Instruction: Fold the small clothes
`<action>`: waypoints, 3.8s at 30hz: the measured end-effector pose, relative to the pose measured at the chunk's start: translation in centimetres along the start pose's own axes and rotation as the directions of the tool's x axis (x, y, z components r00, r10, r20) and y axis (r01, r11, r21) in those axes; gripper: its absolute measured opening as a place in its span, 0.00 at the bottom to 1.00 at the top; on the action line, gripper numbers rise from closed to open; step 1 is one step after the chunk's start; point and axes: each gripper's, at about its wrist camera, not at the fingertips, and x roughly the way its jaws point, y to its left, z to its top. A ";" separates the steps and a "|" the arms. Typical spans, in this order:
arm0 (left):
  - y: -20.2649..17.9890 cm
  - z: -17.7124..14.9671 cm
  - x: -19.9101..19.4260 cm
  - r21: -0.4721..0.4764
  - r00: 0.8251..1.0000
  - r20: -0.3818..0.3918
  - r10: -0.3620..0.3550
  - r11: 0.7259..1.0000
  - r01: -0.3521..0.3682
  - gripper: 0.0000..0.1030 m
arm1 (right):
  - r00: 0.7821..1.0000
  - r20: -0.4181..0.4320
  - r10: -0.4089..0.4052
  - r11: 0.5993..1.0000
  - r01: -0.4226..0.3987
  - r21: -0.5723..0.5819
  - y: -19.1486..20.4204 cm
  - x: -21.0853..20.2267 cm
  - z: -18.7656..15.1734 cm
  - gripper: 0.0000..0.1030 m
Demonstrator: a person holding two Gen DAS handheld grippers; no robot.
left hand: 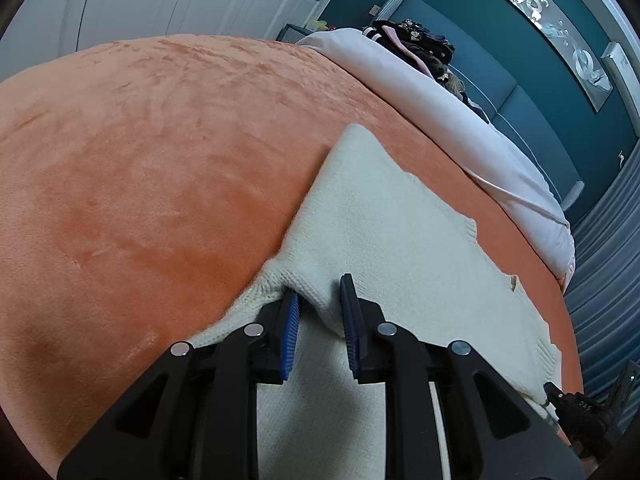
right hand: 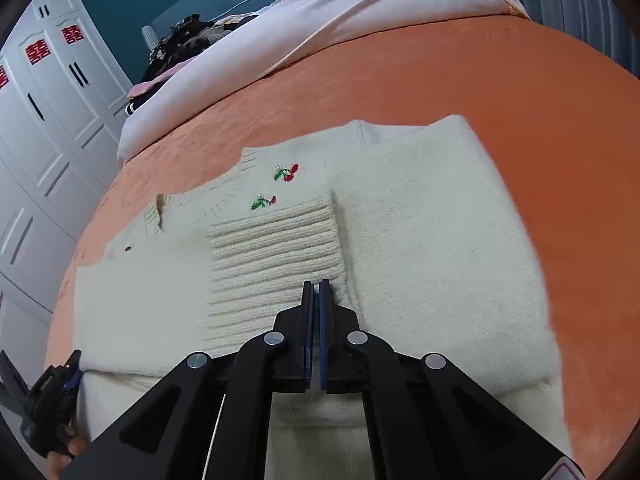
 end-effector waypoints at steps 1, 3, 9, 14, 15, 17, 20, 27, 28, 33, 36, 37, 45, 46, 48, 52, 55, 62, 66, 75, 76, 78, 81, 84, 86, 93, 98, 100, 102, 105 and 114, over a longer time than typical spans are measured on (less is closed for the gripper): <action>0.1 0.1 -0.1 -0.005 1.000 -0.003 -0.006 1.000 0.006 0.19 | 1.000 0.014 0.011 1.000 -0.012 0.028 -0.1 -1.4 -0.3 0.05; 0.1 0.5 -0.7 -0.011 0.999 -0.041 -0.026 1.000 0.025 0.19 | 0.998 0.060 0.016 0.999 -0.019 0.040 -0.7 -5.3 -1.6 0.12; 4.2 -1.5 -10.6 -0.049 0.993 -0.115 -0.039 0.998 0.033 0.78 | 0.997 0.039 -0.068 0.997 0.067 0.032 -6.5 -16.0 -10.9 0.59; 9.5 -5.9 -18.5 -0.061 0.976 -0.216 0.013 0.998 -0.027 0.88 | 0.989 -0.105 -0.100 0.987 0.112 0.112 -12.7 -21.5 -21.0 0.67; 10.1 -7.0 -19.4 -0.060 0.971 -0.240 0.002 0.998 -0.017 0.88 | 0.989 -0.131 -0.071 0.986 0.090 0.144 -13.3 -21.8 -22.4 0.67; 10.3 -8.6 -21.0 -0.036 0.971 -0.241 -0.010 0.999 0.002 0.89 | 0.990 -0.138 -0.027 0.981 0.053 0.185 -14.0 -22.5 -24.8 0.68; 9.5 -10.4 -21.6 -0.021 0.964 -0.267 -0.014 1.000 0.009 0.93 | 0.994 -0.113 0.010 0.985 0.010 0.173 -12.8 -22.8 -26.1 0.77; 7.0 -11.6 -20.3 0.015 0.950 -0.309 0.035 0.999 -0.031 0.82 | 0.992 -0.096 0.086 0.978 -0.065 0.198 -9.8 -21.0 -25.2 0.77; 6.7 -11.5 -20.3 0.016 0.949 -0.314 0.036 0.999 -0.032 0.76 | 0.991 -0.089 0.099 0.974 -0.078 0.213 -9.6 -20.8 -24.9 0.74; 6.2 -10.5 -20.5 -0.010 0.930 -0.366 0.020 1.000 -0.025 0.12 | 0.988 -0.070 0.137 0.968 -0.119 0.219 -8.8 -21.6 -23.7 0.11; 6.0 -9.9 -22.3 0.003 0.940 -0.342 0.002 1.000 -0.001 0.10 | 0.987 -0.005 0.158 0.969 -0.154 0.192 -8.2 -23.9 -22.6 0.09; 5.9 -9.7 -23.0 0.006 0.942 -0.335 -0.010 1.000 0.013 0.10 | 0.985 0.012 0.171 0.968 -0.170 0.183 -8.1 -24.8 -22.3 0.08; 6.9 -9.5 -28.5 0.012 0.930 -0.358 -0.083 0.996 0.093 0.06 | 0.972 -0.082 0.221 0.974 -0.216 0.067 -8.1 -29.5 -23.5 0.07; 7.3 -9.7 -28.9 0.022 0.926 -0.370 -0.077 0.996 0.092 0.06 | 0.970 -0.110 0.218 0.976 -0.215 0.038 -8.0 -30.1 -24.2 0.07; 8.2 -10.5 -29.6 0.043 0.918 -0.393 -0.060 0.996 0.084 0.06 | 0.971 -0.157 0.179 0.982 -0.187 -0.039 -7.9 -30.8 -25.6 0.07; 9.8 -12.0 -28.2 -0.016 0.908 -0.414 -0.070 0.997 0.070 0.08 | 0.969 -0.204 0.143 0.987 -0.154 -0.038 -9.1 -29.5 -27.8 0.08; 9.8 -12.2 -26.1 -0.028 0.910 -0.413 -0.045 0.999 0.036 0.16 | 0.966 -0.206 0.158 0.987 -0.150 0.053 -10.0 -27.7 -28.1 0.11; 9.6 -12.2 -23.7 -0.060 0.922 -0.387 -0.001 0.998 -0.024 0.73 | 0.964 -0.232 0.130 0.986 -0.100 0.134 -9.8 -24.8 -28.8 0.44; 9.4 -12.3 -22.6 -0.049 0.919 -0.394 0.016 0.998 -0.038 0.54 | 0.964 -0.220 0.148 0.977 -0.109 0.181 -9.7 -24.2 -28.4 0.33; 8.0 -10.7 -28.2 0.030 0.895 -0.439 -0.084 0.994 0.108 0.08 | 0.982 -0.121 0.148 0.988 -0.153 -0.032 -8.3 -31.7 -26.3 0.08; 8.0 -11.2 -29.4 0.046 0.885 -0.458 -0.082 0.992 0.116 0.08 | 0.980 -0.136 0.146 0.986 -0.155 -0.060 -8.6 -32.8 -26.3 0.08; 8.4 -12.7 -31.6 0.094 0.858 -0.510 -0.058 0.988 0.123 0.08 | 0.973 -0.196 0.119 0.981 -0.145 -0.128 -8.9 -34.5 -27.4 0.08; 10.3 -15.5 -34.9 0.114 0.810 -0.586 -0.030 0.986 0.119 0.08 | 0.937 -0.345 0.050 0.961 -0.140 -0.239 -9.7 -36.3 -31.1 0.08; 11.4 -16.1 -38.9 0.116 0.797 -0.602 -0.037 0.984 0.133 0.08 | 0.878 -0.474 0.064 0.941 -0.211 -0.264 -10.2 -38.6 -34.7 0.08; 10.8 -14.1 -40.7 0.082 0.815 -0.574 -0.078 0.985 0.152 0.08 | 0.861 -0.491 0.134 0.929 -0.282 -0.241 -9.7 -40.5 -34.4 0.08; 1.7 -2.1 -34.1 0.115 0.931 -0.257 -0.258 0.949 0.295 0.14 | 0.922 0.009 0.388 0.908 -0.381 -0.173 -8.9 -40.5 -18.0 0.10; 0.0 -0.9 -24.1 0.100 0.986 -0.156 -0.063 0.992 0.080 0.77 | 0.974 0.120 0.192 0.974 -0.204 0.100 -10.4 -30.3 -13.8 0.33; 1.2 -1.2 -23.1 0.092 0.983 -0.173 -0.058 0.993 0.074 0.80 | 0.974 0.159 0.160 0.969 -0.186 0.164 -10.5 -29.4 -15.1 0.59; 2.7 -1.6 -22.4 0.073 0.981 -0.188 -0.052 0.995 0.066 0.83 | 0.970 0.207 0.124 0.975 -0.158 0.157 -10.5 -29.5 -16.6 0.72; 3.2 -2.2 -21.3 0.082 0.976 -0.218 -0.033 0.995 0.052 0.84 | 0.984 0.176 0.033 0.993 -0.052 0.106 -10.4 -28.4 -17.7 0.72; -2.3 -2.6 -11.6 0.197 0.934 -0.356 0.001 0.978 0.074 0.87 | 0.997 0.026 -0.076 0.984 0.071 0.162 -13.1 -22.1 -15.2 0.75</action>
